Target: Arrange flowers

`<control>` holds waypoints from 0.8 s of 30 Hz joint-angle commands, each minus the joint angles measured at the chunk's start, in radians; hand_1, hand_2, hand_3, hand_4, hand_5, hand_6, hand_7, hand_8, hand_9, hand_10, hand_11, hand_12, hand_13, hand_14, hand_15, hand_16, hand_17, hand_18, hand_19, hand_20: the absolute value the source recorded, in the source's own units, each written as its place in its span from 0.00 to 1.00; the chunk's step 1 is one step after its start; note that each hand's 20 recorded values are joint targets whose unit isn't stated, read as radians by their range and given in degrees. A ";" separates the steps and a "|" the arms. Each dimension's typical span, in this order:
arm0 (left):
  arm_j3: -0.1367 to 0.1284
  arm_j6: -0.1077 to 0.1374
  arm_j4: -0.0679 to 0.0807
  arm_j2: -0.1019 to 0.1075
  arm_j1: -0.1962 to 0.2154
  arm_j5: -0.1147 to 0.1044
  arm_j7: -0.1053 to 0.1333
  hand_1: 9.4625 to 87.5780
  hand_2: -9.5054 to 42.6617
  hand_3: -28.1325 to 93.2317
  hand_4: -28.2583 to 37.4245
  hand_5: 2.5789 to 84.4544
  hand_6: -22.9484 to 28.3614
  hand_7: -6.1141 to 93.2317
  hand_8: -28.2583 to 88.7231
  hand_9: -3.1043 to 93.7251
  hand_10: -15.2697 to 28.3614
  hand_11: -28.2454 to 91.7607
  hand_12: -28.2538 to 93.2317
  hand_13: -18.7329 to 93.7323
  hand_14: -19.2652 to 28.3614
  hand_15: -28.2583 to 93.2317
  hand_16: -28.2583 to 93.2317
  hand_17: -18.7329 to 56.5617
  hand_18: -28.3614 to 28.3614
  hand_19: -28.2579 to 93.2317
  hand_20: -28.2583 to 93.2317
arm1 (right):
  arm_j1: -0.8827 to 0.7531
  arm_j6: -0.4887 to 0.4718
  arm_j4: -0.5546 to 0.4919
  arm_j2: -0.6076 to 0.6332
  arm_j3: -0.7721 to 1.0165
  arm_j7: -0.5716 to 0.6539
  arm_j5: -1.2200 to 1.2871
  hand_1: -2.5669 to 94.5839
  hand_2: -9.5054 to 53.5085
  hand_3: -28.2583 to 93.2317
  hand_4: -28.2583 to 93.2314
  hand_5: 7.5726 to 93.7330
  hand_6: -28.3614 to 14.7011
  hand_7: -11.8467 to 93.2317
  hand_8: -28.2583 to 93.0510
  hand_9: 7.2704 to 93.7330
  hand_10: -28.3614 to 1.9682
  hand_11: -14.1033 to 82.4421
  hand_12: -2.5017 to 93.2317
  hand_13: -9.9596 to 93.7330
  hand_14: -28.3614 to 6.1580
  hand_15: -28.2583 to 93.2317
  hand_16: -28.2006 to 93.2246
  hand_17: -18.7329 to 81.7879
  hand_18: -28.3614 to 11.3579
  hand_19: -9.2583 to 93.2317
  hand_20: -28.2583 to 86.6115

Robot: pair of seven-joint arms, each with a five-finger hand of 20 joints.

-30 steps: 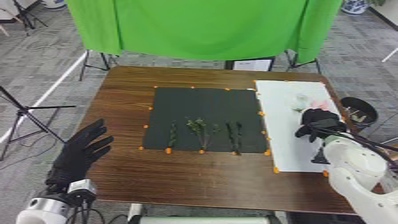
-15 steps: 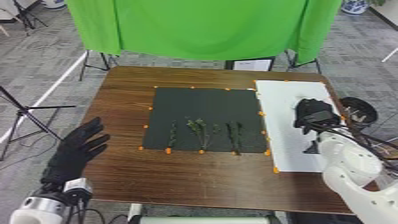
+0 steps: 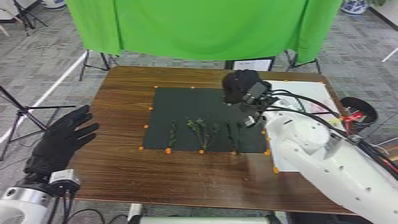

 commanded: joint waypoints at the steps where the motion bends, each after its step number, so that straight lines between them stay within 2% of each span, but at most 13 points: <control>1: 0.032 0.018 0.011 0.001 -0.023 -0.013 0.001 0.23 0.13 0.81 0.07 0.33 0.52 0.26 0.16 0.26 0.61 0.40 0.39 0.33 0.74 0.49 0.24 0.13 0.92 0.57 0.30 | 0.099 -0.086 0.043 -0.234 -0.129 -0.127 -0.076 0.53 0.00 0.94 0.00 0.75 0.68 0.54 0.30 0.97 0.84 0.28 0.53 0.84 0.69 0.89 0.51 0.62 0.22 1.00 0.78; 3: 0.046 0.016 0.016 -0.002 -0.027 -0.028 0.001 0.23 0.13 0.81 0.07 0.33 0.52 0.26 0.16 0.26 0.61 0.40 0.39 0.33 0.74 0.49 0.24 0.13 0.92 0.57 0.30 | 0.098 -0.098 0.069 -0.271 -0.158 -0.144 -0.085 0.53 0.00 0.94 0.00 0.75 0.69 0.54 0.29 0.97 0.84 0.28 0.53 0.84 0.69 0.89 0.51 0.62 0.22 1.00 0.78; 5: 0.058 0.015 0.023 -0.003 -0.029 -0.021 0.004 0.23 0.13 0.81 0.06 0.33 0.52 0.26 0.16 0.26 0.61 0.40 0.39 0.34 0.75 0.49 0.24 0.13 0.93 0.57 0.30 | 0.092 -0.110 0.095 -0.302 -0.185 -0.156 -0.111 0.53 0.00 0.94 0.00 0.75 0.69 0.54 0.29 0.97 0.84 0.28 0.53 0.84 0.69 0.89 0.51 0.62 0.23 1.00 0.78; 7: 0.058 0.018 0.023 -0.006 -0.033 -0.024 -0.001 0.23 0.13 0.81 0.06 0.33 0.52 0.26 0.16 0.26 0.61 0.40 0.39 0.34 0.75 0.49 0.24 0.13 0.93 0.57 0.30 | 0.086 -0.130 0.110 -0.333 -0.203 -0.159 -0.131 0.53 0.00 0.94 0.00 0.74 0.69 0.54 0.29 0.97 0.84 0.27 0.53 0.84 0.69 0.89 0.51 0.62 0.22 1.00 0.78; 8: 0.067 0.024 0.033 -0.003 -0.041 -0.023 0.002 0.23 0.14 0.81 0.06 0.33 0.52 0.26 0.16 0.26 0.62 0.40 0.39 0.34 0.75 0.49 0.24 0.13 0.93 0.57 0.30 | 0.081 -0.139 0.114 -0.345 -0.214 -0.146 -0.144 0.53 0.00 0.94 0.00 0.74 0.69 0.54 0.29 0.96 0.85 0.27 0.53 0.84 0.69 0.89 0.51 0.62 0.23 1.00 0.78; 9: 0.079 0.061 0.035 0.002 -0.043 -0.018 0.011 0.23 0.15 0.81 0.06 0.33 0.52 0.26 0.16 0.26 0.62 0.40 0.39 0.34 0.76 0.49 0.24 0.13 0.93 0.58 0.30 | 0.082 -0.130 0.123 -0.356 -0.234 -0.131 -0.155 0.53 0.00 0.94 0.00 0.74 0.70 0.54 0.29 0.96 0.85 0.27 0.53 0.84 0.69 0.89 0.51 0.62 0.23 1.00 0.78; 10: 0.081 0.072 0.035 0.002 -0.044 -0.009 0.011 0.23 0.15 0.80 0.06 0.33 0.52 0.26 0.16 0.27 0.62 0.40 0.39 0.34 0.76 0.50 0.24 0.13 0.93 0.58 0.30 | 0.083 -0.136 0.132 -0.368 -0.245 -0.134 -0.173 0.53 0.00 0.94 0.00 0.74 0.70 0.54 0.29 0.96 0.86 0.27 0.53 0.84 0.69 0.89 0.51 0.62 0.23 1.00 0.78; 12: 0.080 0.067 0.038 0.007 -0.044 -0.018 0.014 0.23 0.15 0.80 0.07 0.34 0.53 0.26 0.16 0.27 0.63 0.40 0.39 0.34 0.76 0.50 0.24 0.13 0.93 0.58 0.30 | 0.089 -0.129 0.155 -0.390 -0.271 -0.128 -0.186 0.52 0.00 0.94 0.00 0.74 0.70 0.54 0.30 0.96 0.86 0.27 0.52 0.84 0.69 0.90 0.51 0.63 0.22 1.00 0.79; 14: 0.086 0.064 0.042 0.014 -0.055 -0.007 0.005 0.23 0.15 0.80 0.07 0.34 0.53 0.26 0.16 0.27 0.63 0.40 0.39 0.34 0.76 0.50 0.24 0.13 0.93 0.58 0.30 | 0.093 -0.100 0.180 -0.408 -0.294 -0.113 -0.196 0.52 0.00 0.94 0.00 0.74 0.70 0.54 0.30 0.96 0.86 0.27 0.53 0.84 0.69 0.90 0.52 0.63 0.22 1.00 0.79; 16: 0.090 0.061 0.044 0.018 -0.062 -0.005 0.006 0.23 0.15 0.80 0.08 0.34 0.53 0.26 0.16 0.27 0.62 0.40 0.38 0.34 0.75 0.50 0.24 0.13 0.93 0.58 0.30 | 0.108 -0.084 0.209 -0.425 -0.316 -0.117 -0.222 0.52 0.00 0.94 0.00 0.74 0.70 0.54 0.30 0.96 0.86 0.28 0.53 0.84 0.69 0.90 0.52 0.63 0.23 1.00 0.80; 20: 0.096 0.064 0.044 0.030 -0.073 -0.007 0.011 0.23 0.14 0.81 0.08 0.34 0.52 0.26 0.16 0.27 0.62 0.40 0.38 0.34 0.75 0.49 0.24 0.13 0.93 0.58 0.30 | 0.136 -0.033 0.266 -0.454 -0.351 -0.091 -0.265 0.52 0.00 0.94 0.00 0.74 0.69 0.55 0.30 0.96 0.85 0.28 0.53 0.84 0.69 0.90 0.52 0.63 0.23 1.00 0.80; 22: 0.098 0.063 0.042 0.033 -0.074 -0.009 0.011 0.21 0.08 0.85 0.04 0.33 0.51 0.27 0.15 0.26 0.60 0.40 0.38 0.33 0.73 0.49 0.24 0.13 0.91 0.57 0.30 | 0.147 -0.010 0.288 -0.462 -0.360 -0.087 -0.266 0.52 0.00 0.94 0.00 0.74 0.69 0.55 0.30 0.96 0.85 0.28 0.53 0.84 0.69 0.91 0.52 0.63 0.23 1.00 0.80; 24: 0.099 0.061 0.041 0.032 -0.074 -0.006 0.010 0.21 0.08 0.85 0.03 0.33 0.50 0.27 0.15 0.26 0.60 0.40 0.38 0.33 0.72 0.48 0.24 0.13 0.91 0.57 0.30 | 0.154 -0.013 0.303 -0.468 -0.359 -0.094 -0.268 0.52 0.00 0.94 0.00 0.74 0.69 0.55 0.30 0.96 0.85 0.28 0.53 0.84 0.70 0.91 0.52 0.63 0.23 1.00 0.81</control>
